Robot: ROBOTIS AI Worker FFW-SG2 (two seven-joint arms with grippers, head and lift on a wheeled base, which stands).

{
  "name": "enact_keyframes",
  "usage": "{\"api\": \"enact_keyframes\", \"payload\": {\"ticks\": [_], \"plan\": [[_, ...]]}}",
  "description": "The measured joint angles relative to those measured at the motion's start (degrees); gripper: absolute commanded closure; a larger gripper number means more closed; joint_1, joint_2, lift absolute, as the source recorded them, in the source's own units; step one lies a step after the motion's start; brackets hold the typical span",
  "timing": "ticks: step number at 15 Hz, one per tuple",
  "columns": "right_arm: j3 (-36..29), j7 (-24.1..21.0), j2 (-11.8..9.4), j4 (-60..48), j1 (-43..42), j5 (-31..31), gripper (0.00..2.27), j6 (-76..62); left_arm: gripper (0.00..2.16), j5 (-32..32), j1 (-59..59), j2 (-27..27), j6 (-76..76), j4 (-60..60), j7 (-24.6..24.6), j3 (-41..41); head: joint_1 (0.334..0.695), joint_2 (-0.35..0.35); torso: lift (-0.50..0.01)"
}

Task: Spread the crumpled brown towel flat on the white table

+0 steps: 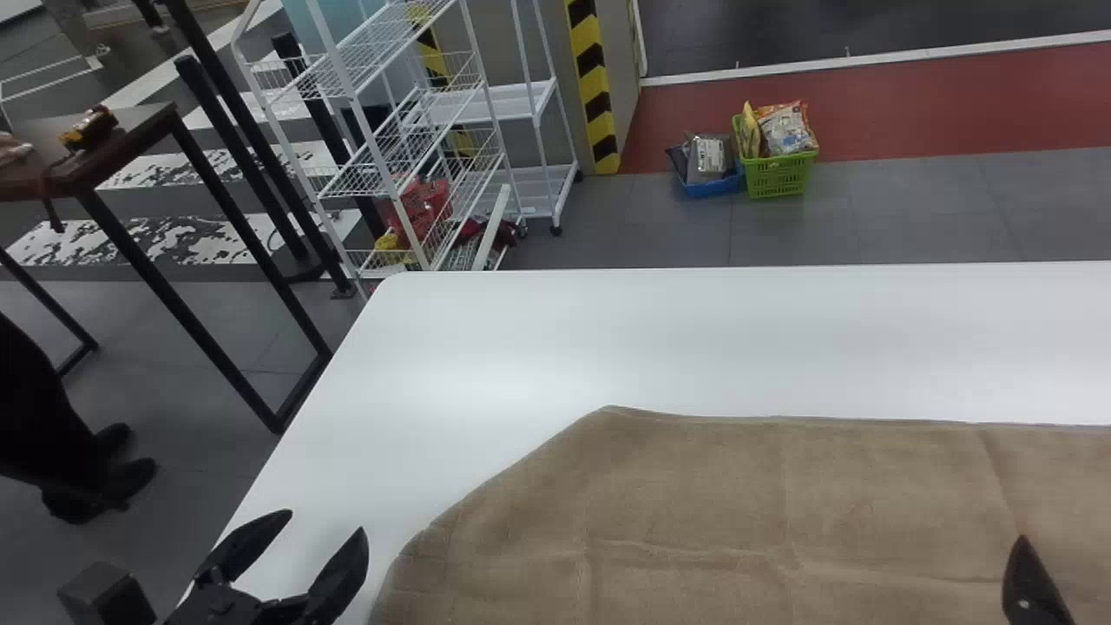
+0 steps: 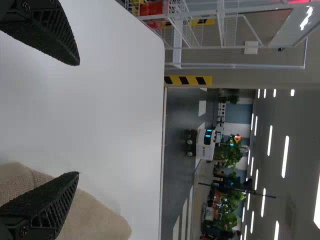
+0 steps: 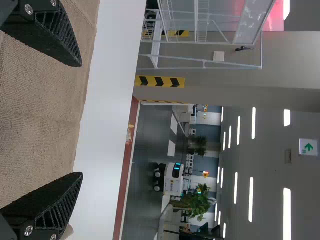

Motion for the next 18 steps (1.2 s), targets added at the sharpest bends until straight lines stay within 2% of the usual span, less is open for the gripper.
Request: {"api": "enact_keyframes", "payload": {"ticks": [18], "plan": [[1.3, -0.1, 0.0, -0.1, -0.1, 0.3, 0.01, 0.1, 0.00, 0.1, -0.1, 0.0, 0.0, 0.3, -0.9, 1.1, 0.695, 0.350, -0.123]]}}
